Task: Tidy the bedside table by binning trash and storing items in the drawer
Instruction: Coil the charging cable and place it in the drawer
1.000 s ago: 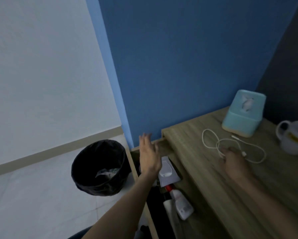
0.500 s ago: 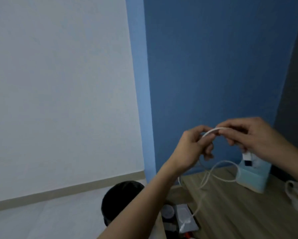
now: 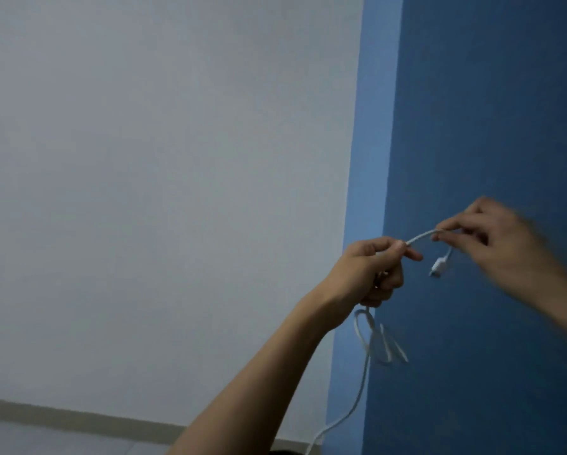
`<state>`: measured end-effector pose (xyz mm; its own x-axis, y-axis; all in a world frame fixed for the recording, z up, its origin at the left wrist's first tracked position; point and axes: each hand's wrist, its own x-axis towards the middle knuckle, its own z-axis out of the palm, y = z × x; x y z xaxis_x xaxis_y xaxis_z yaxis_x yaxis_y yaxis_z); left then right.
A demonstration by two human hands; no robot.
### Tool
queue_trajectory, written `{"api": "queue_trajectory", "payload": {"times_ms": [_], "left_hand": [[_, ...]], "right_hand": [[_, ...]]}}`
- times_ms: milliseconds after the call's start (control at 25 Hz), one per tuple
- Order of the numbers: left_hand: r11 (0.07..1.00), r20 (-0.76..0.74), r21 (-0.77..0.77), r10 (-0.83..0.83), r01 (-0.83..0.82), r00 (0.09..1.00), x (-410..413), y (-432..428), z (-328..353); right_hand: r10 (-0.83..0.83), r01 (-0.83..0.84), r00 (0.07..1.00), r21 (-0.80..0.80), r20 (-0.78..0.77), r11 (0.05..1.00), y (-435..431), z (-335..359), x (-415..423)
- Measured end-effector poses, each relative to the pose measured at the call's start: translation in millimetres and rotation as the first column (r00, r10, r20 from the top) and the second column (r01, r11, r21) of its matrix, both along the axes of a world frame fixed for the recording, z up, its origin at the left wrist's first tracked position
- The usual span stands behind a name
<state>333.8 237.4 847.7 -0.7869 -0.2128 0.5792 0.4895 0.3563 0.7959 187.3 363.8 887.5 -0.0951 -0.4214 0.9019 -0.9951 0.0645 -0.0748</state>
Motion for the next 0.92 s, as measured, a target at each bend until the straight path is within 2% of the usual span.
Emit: {"api": "queue_trajectory", "payload": {"times_ms": [80, 200, 320, 440, 560, 600, 640, 760, 840, 920], "left_hand": [[0.999, 0.006, -0.013, -0.037, 0.037, 0.999, 27, 2, 11], [0.998, 0.005, -0.050, -0.043, 0.044, 0.999, 65, -3, 17], [0.989, 0.033, -0.146, 0.017, -0.012, 0.999, 93, -16, 15], [0.964, 0.116, -0.250, 0.123, -0.091, 0.986, 114, -36, 8], [0.901, 0.212, -0.356, 0.335, -0.246, 0.918, 130, -62, -7], [0.876, 0.209, -0.371, 0.402, -0.308, 0.892, 134, -69, -11], [0.859, 0.178, -0.349, 0.454, -0.375, 0.873, 139, -75, -13], [0.824, 0.044, -0.234, 0.538, -0.515, 0.842, 148, -80, 4], [0.795, -0.017, -0.207, 0.580, -0.571, 0.814, 147, -79, 24], [0.760, -0.065, -0.184, 0.623, -0.623, 0.779, 144, -77, 43]], "right_hand": [[0.054, -0.049, 0.998, -0.152, 0.031, 0.987, -1, 26, 31], [0.288, -0.248, 0.931, -0.188, 0.225, 0.950, -9, 60, 59], [0.420, -0.355, 0.859, -0.250, 0.293, 0.901, -17, 83, 75], [0.564, -0.439, 0.749, -0.377, 0.347, 0.816, -20, 98, 82], [0.648, -0.451, 0.632, -0.479, 0.424, 0.753, -17, 112, 71], [0.620, -0.409, 0.636, -0.480, 0.460, 0.776, -19, 115, 64], [0.539, -0.337, 0.676, -0.439, 0.502, 0.833, -22, 117, 57], [0.217, -0.155, 0.796, -0.156, 0.565, 0.976, -39, 115, 43], [0.095, -0.102, 0.817, -0.019, 0.569, 0.995, -47, 110, 48], [0.040, -0.128, 0.772, 0.094, 0.634, 0.987, -53, 107, 55]]}}
